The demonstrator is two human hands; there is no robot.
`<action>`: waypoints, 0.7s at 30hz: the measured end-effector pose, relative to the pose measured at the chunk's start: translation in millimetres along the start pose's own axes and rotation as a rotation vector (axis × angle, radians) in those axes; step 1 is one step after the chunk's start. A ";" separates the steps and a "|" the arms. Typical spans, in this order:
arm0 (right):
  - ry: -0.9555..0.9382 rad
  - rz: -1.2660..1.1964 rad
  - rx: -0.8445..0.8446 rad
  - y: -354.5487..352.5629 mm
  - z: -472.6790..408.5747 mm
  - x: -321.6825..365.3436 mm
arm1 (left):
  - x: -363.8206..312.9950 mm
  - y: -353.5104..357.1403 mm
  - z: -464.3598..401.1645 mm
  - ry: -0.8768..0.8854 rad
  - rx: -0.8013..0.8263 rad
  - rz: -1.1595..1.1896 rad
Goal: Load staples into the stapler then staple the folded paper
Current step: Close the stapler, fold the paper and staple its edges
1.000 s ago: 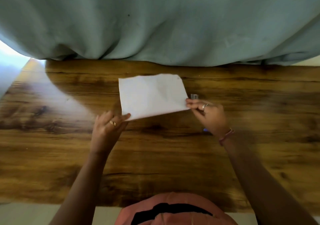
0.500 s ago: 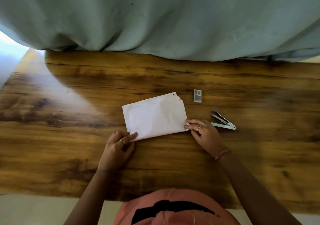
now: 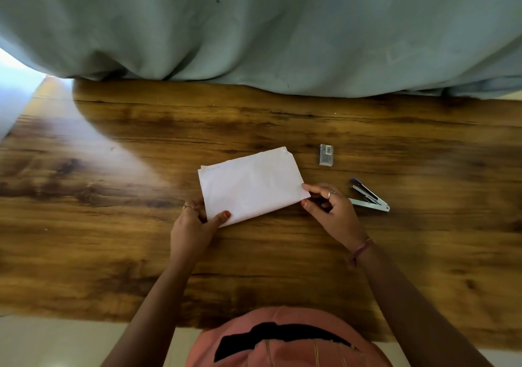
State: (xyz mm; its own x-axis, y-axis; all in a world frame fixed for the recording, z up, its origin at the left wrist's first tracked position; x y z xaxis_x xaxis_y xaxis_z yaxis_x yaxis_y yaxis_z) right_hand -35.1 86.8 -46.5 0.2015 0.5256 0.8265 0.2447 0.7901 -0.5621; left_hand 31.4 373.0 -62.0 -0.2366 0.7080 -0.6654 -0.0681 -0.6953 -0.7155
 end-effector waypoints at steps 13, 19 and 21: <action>0.081 0.105 -0.056 8.9 -7.7 11.3 | -5.2 -1.6 -8.4 -0.060 0.060 -0.101; 0.092 0.159 -0.095 11.0 -6.3 11.2 | -7.6 -0.2 -6.7 -0.038 0.068 -0.135; 0.091 0.167 -0.095 11.2 -6.0 10.7 | -7.6 0.0 -5.7 -0.028 0.076 -0.149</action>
State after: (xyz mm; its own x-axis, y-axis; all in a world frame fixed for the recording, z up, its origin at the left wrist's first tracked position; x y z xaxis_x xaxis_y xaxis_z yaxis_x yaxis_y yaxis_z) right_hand -24.5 99.4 -44.1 0.3304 0.6128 0.7178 0.2877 0.6589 -0.6950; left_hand 38.7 368.3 -58.2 -0.2455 0.8008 -0.5463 -0.1775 -0.5912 -0.7868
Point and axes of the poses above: each hand's wrist, its own z-axis away from the middle knuckle, its own y-axis out of the palm, x = y × z, the point moved 2 cm from there along -z, towards the middle knuckle, and after that the axes turned 6 degrees about -x, right-handed, at the moved point
